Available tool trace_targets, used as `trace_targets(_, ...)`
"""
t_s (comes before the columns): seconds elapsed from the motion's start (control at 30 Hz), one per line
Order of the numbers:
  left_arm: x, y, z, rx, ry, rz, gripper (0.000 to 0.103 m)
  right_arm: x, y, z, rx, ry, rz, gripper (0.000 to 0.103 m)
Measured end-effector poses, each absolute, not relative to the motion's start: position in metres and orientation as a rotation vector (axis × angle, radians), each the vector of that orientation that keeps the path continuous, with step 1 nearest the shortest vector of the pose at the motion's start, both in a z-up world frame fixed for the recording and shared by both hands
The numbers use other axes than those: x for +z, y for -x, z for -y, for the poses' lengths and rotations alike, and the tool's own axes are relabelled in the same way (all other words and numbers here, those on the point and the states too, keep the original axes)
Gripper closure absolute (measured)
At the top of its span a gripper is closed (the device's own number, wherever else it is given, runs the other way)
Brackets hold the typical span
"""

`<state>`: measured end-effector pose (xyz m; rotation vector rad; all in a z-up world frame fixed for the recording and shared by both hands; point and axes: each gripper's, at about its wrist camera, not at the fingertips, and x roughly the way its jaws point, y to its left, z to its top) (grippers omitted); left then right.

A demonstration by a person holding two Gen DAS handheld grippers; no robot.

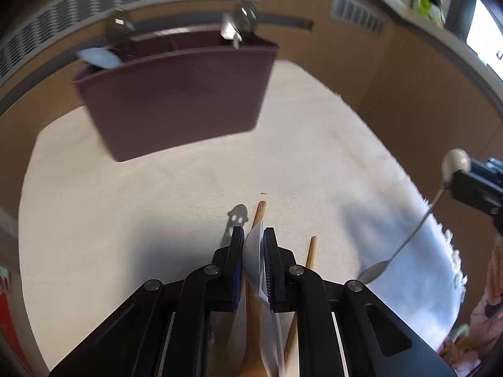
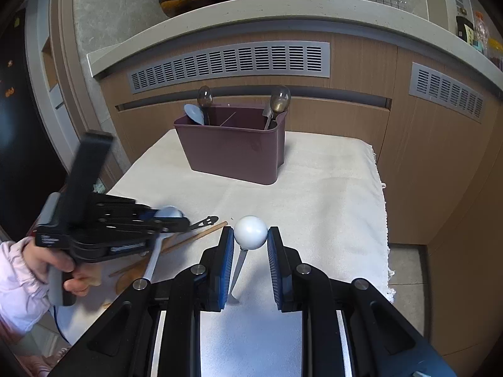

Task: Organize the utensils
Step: 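Grasp the wooden spoon from the pile with the left tool, then carry the wooden spoon and knobbed spoon over the caddy and open both tools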

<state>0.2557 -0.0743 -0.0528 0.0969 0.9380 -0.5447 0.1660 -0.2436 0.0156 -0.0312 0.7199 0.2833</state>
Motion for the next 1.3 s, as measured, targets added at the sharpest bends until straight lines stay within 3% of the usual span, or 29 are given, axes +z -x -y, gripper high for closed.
trace_targets(0.37,-0.001,-0.203,0.019,-0.436,-0.002,-0.704,0.09,0.024,-0.164,0.216,0.275,0.105,-0.716,0.083)
trace_targets(0.63,0.001,-0.188,0.01,-0.411,-0.023,-0.664,0.09,0.032,-0.16,0.208,0.27,0.129,-0.699,0.083)
trace_targets(1.0,0.003,-0.2,-0.026,-0.417,0.144,-0.753,0.09,0.038,-0.156,0.208,0.27,0.131,-0.68,0.083)
trace_targets(1.3,0.037,-0.181,-0.016,-0.433,0.096,-0.676,0.091,0.043,-0.148,0.213,0.272,0.126,-0.653,0.083)
